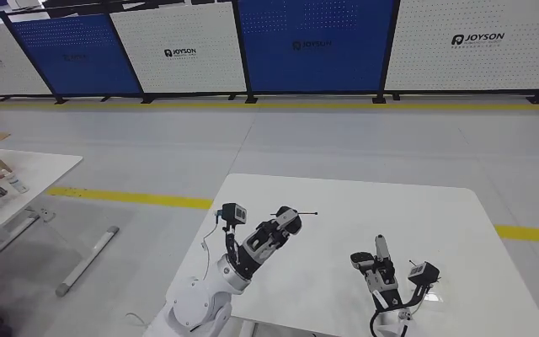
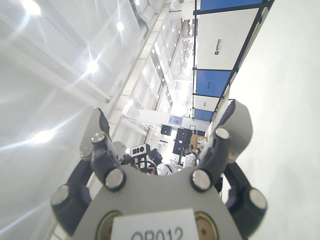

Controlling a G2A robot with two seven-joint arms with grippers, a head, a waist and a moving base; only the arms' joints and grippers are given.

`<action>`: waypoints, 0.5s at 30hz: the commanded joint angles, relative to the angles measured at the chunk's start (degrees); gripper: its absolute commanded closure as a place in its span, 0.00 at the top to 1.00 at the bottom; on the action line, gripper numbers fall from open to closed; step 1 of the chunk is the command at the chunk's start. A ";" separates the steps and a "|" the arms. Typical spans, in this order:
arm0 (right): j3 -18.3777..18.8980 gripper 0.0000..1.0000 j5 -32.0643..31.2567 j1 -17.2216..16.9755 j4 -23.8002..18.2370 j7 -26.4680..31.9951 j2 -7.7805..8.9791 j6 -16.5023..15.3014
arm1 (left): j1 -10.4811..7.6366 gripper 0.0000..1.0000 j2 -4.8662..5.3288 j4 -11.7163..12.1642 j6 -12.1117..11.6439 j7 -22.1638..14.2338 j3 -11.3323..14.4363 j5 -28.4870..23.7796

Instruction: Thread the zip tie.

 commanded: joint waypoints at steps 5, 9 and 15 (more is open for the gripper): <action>0.00 1.00 0.00 0.00 0.00 0.00 0.00 0.00 | -1.24 0.00 -0.16 5.09 4.10 0.95 1.99 0.11; 0.00 1.00 0.00 0.00 0.00 0.00 0.00 0.00 | -1.82 0.00 -0.08 6.65 7.87 0.96 2.55 1.39; 0.00 1.00 0.00 0.00 0.00 0.00 0.00 0.00 | -1.87 0.00 -0.10 6.55 8.06 1.19 2.68 1.18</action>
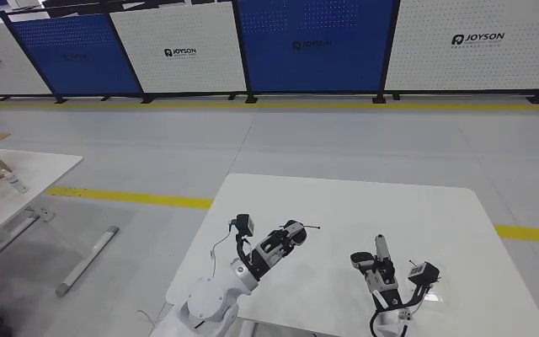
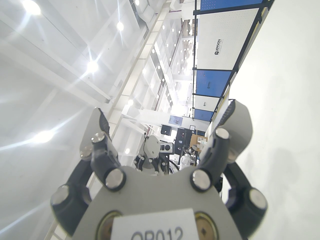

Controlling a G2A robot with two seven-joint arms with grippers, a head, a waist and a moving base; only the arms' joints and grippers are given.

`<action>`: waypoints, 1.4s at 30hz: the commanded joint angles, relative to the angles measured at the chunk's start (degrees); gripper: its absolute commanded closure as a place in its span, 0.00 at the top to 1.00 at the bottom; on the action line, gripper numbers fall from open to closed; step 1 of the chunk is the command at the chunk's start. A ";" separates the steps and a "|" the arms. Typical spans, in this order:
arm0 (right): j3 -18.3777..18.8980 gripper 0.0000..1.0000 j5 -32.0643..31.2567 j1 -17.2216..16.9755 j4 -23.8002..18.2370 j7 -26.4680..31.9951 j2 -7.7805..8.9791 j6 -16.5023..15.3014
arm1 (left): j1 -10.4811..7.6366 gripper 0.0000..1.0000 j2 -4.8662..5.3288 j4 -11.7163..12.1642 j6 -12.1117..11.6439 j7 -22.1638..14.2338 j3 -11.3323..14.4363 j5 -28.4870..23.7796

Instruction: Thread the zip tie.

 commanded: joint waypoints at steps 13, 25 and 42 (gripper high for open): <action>0.00 1.00 0.00 0.00 0.00 0.00 0.00 0.00 | -1.48 0.00 0.05 3.65 7.09 2.03 0.95 3.06; 0.00 1.00 0.00 0.00 0.00 0.00 0.00 0.00 | -2.05 0.00 -0.06 5.77 7.94 3.72 1.32 2.92; 0.00 1.00 0.00 0.00 0.00 0.00 0.00 0.00 | 2.88 0.00 0.93 -6.56 -8.01 -10.86 -1.84 -4.98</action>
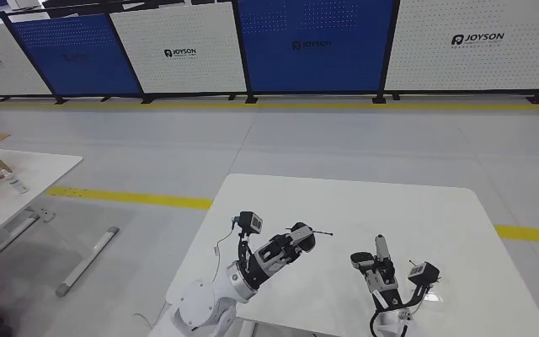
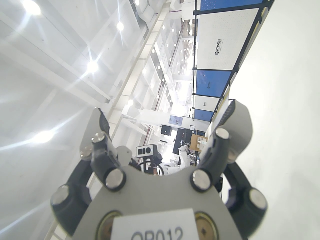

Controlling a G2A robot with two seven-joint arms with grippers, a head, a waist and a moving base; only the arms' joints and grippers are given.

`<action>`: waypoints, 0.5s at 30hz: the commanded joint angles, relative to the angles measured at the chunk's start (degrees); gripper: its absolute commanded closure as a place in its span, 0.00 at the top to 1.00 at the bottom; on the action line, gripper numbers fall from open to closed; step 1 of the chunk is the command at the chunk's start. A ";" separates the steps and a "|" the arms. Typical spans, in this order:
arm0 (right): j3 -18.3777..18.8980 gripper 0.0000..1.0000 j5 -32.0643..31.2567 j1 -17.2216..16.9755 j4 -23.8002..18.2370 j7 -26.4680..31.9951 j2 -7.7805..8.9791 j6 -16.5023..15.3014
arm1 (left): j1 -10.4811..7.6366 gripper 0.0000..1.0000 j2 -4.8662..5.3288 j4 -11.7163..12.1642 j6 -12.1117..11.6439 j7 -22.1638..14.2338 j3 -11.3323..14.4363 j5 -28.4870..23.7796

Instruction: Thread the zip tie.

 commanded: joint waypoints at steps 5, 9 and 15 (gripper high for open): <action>0.00 1.00 0.00 0.00 0.00 0.00 0.00 0.00 | 0.32 0.00 0.09 -0.17 0.03 -0.56 -0.30 0.20; 0.00 1.00 0.00 0.00 0.00 0.00 0.00 0.00 | -0.20 0.00 0.05 0.86 1.06 0.15 0.38 1.03; 0.00 1.00 0.00 0.00 0.00 0.00 0.00 0.00 | -2.51 0.00 -0.21 5.80 2.41 1.58 3.45 3.08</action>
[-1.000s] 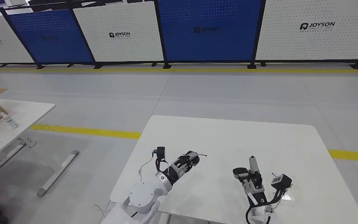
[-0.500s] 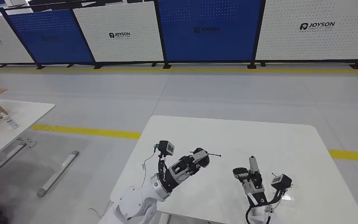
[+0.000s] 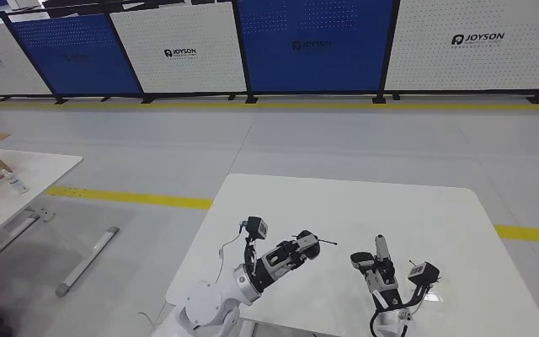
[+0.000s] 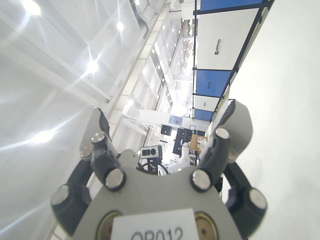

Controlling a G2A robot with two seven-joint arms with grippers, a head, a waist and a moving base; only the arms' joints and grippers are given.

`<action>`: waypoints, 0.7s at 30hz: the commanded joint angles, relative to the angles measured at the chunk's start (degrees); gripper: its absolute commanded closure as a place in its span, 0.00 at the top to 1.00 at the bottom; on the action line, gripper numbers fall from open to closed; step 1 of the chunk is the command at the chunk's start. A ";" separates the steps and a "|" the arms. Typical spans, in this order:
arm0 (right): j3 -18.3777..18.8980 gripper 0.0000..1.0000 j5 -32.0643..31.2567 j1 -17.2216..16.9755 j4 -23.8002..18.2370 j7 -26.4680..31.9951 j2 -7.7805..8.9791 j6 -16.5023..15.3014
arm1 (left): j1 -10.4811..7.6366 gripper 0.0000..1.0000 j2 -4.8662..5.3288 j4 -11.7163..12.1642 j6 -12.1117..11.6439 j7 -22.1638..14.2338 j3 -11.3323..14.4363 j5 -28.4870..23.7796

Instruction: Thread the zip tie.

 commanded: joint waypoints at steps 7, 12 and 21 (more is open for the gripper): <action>0.00 1.00 0.00 0.00 0.00 0.00 0.00 0.00 | -0.39 0.00 -0.08 1.23 -0.37 0.54 0.51 -0.55; 2.66 1.00 -5.82 0.41 -2.22 1.00 0.56 3.28 | -0.39 0.00 -0.08 1.23 -0.37 0.54 0.51 -0.55; 13.40 1.00 -11.29 -2.12 -10.24 11.09 2.66 14.53 | -0.39 0.00 -0.08 1.23 -0.37 0.54 0.51 -0.55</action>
